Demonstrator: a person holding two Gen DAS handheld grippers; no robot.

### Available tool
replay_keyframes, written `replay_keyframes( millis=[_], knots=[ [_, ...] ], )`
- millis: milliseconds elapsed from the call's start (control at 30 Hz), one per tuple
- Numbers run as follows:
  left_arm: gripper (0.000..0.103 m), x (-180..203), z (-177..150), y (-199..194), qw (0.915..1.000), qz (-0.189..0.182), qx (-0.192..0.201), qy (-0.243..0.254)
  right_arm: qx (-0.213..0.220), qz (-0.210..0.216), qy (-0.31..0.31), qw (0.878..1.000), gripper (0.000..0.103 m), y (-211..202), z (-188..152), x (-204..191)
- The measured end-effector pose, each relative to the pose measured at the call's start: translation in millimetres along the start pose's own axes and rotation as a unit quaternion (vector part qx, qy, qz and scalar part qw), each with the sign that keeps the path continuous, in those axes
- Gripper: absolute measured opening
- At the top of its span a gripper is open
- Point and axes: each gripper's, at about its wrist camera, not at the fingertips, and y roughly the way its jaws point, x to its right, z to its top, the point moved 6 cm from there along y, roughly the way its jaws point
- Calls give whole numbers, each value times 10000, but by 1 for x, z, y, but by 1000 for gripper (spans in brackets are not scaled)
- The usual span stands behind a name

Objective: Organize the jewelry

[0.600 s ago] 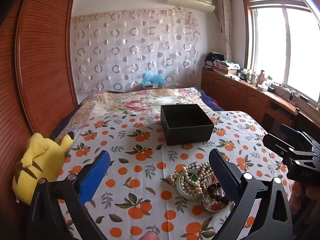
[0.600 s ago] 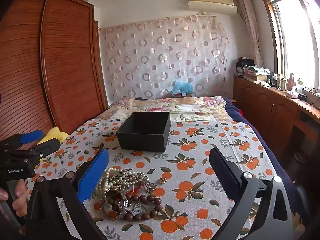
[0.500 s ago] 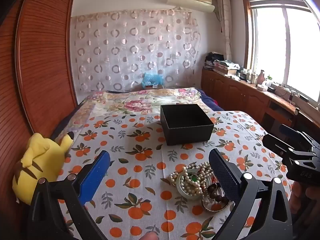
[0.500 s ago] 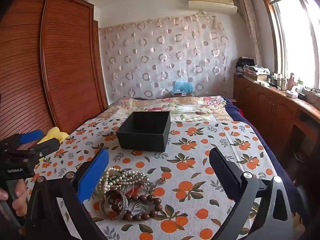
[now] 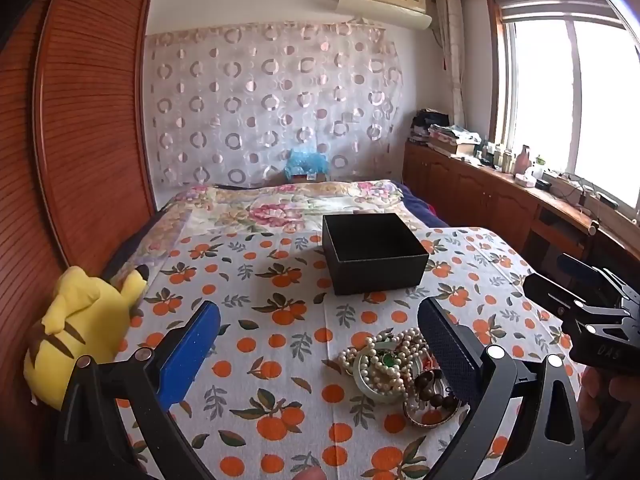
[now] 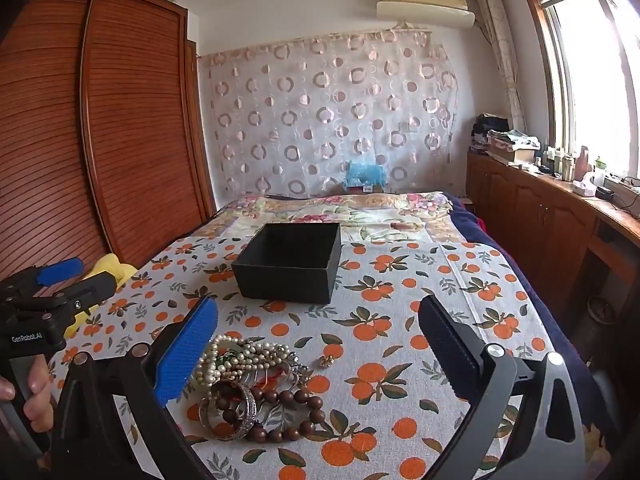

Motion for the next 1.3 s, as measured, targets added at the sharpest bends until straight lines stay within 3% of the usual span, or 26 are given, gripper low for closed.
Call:
replay_keyframes(
  millis=[1300],
  knots=[
    [95,4,11,-17,10000,-29,89,-16,18,-6,0,10000,100,-1,-2,0]
  ],
)
